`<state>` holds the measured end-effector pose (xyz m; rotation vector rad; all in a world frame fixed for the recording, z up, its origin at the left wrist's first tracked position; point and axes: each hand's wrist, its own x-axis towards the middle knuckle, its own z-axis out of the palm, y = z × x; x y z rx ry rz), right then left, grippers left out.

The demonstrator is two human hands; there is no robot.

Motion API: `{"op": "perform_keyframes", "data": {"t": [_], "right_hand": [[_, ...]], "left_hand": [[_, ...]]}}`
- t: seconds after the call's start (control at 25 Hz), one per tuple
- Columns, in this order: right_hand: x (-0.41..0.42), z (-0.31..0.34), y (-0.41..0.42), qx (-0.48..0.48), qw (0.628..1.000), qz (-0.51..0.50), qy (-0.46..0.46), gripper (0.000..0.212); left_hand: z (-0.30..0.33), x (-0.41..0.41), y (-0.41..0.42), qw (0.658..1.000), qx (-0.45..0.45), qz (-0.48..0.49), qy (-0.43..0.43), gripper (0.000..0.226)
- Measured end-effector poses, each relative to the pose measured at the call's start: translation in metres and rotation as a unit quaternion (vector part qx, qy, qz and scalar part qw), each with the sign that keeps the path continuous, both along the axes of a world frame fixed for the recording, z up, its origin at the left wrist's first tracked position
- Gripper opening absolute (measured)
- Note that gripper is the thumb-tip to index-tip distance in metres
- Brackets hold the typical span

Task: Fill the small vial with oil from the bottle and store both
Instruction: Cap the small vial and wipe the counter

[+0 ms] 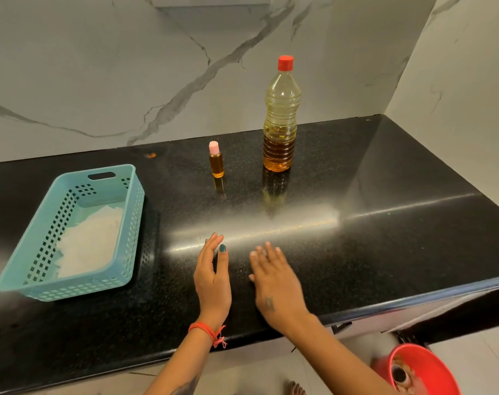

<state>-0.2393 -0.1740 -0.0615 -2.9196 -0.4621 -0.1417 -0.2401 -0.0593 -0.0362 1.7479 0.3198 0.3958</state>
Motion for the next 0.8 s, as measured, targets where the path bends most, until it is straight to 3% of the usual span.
{"op": "perform_keyframes", "data": {"t": [0.12, 0.24, 0.32, 0.4, 0.44, 0.48, 0.56, 0.6, 0.68, 0.8], "right_hand": [[0.001, 0.006, 0.023, 0.050, 0.992, 0.109, 0.028, 0.056], [0.003, 0.018, 0.023, 0.083, 0.985, 0.150, -0.002, 0.042], [0.008, 0.025, 0.017, 0.133, 0.980, 0.145, 0.027, 0.034], [0.009, 0.032, 0.006, 0.252, 0.964, 0.063, 0.061, 0.027], [0.009, 0.036, -0.001, 0.343, 0.935, -0.004, 0.089, 0.022], [0.009, 0.039, -0.012, 0.452, 0.879, -0.073, 0.131, 0.019], [0.009, 0.043, -0.041, 0.651, 0.709, -0.153, 0.225, 0.020], [0.008, 0.043, -0.058, 0.707, 0.640, -0.171, 0.247, 0.025], [0.001, 0.046, -0.089, 0.755, 0.579, -0.182, 0.249, 0.033], [-0.015, 0.050, -0.131, 0.778, 0.554, -0.219, 0.200, 0.029]], "left_hand": [[0.001, -0.001, 0.002, 1.000, 0.009, -0.004, -0.004, 0.028], [0.002, -0.001, 0.004, 1.000, -0.006, -0.006, -0.003, 0.028], [0.004, 0.001, 0.003, 1.000, -0.010, -0.007, -0.004, 0.028], [0.006, 0.004, 0.001, 1.000, -0.017, -0.013, -0.011, 0.028], [0.007, 0.006, -0.001, 1.000, -0.016, -0.019, -0.013, 0.027], [0.008, 0.008, -0.004, 0.999, -0.014, -0.026, -0.014, 0.027], [0.009, 0.013, -0.012, 0.999, -0.019, -0.038, -0.013, 0.027], [0.010, 0.016, -0.018, 0.999, -0.023, -0.047, -0.011, 0.027], [0.011, 0.021, -0.030, 0.997, -0.027, -0.066, -0.006, 0.027], [0.009, 0.031, -0.052, 0.994, -0.034, -0.100, -0.003, 0.026]]}}
